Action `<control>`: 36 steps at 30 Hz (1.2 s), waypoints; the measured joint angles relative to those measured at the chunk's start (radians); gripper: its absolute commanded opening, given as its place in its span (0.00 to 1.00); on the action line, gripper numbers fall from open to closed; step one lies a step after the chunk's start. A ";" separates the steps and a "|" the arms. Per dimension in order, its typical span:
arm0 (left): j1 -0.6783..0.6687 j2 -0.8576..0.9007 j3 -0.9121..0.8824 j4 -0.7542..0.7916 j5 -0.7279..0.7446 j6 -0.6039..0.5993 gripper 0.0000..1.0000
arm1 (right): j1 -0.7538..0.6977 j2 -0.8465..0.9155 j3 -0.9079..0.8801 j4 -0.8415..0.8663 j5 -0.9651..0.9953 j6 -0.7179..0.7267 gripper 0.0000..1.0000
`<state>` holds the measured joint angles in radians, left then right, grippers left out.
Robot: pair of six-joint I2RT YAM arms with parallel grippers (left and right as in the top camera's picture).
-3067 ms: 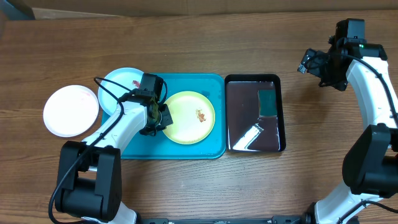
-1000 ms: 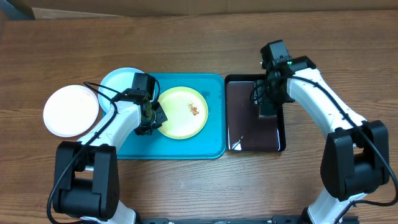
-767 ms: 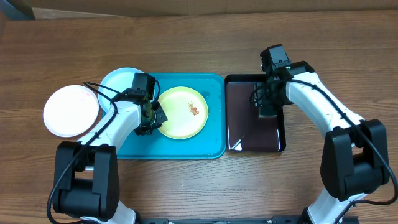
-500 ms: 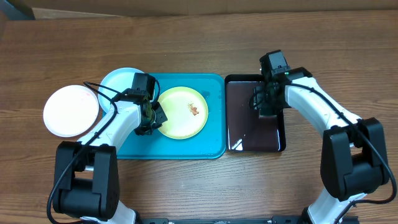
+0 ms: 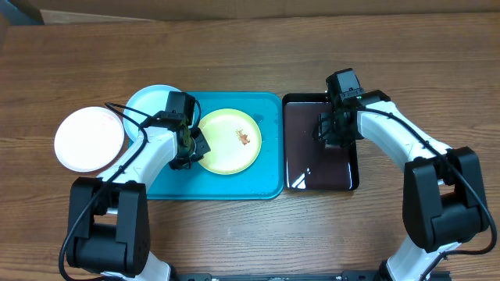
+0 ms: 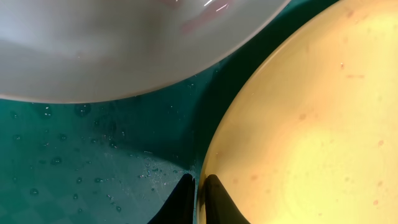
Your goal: Clean dirty plates on tray and stack at the side
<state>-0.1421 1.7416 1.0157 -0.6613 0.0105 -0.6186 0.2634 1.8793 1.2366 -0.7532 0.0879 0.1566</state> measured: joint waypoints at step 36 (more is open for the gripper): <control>0.000 0.000 0.000 0.000 0.000 0.009 0.10 | 0.111 0.000 0.095 -0.138 -0.071 0.011 0.04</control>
<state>-0.1421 1.7416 1.0157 -0.6613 0.0109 -0.6098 0.3744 1.8793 1.3319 -0.8909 0.0174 0.1677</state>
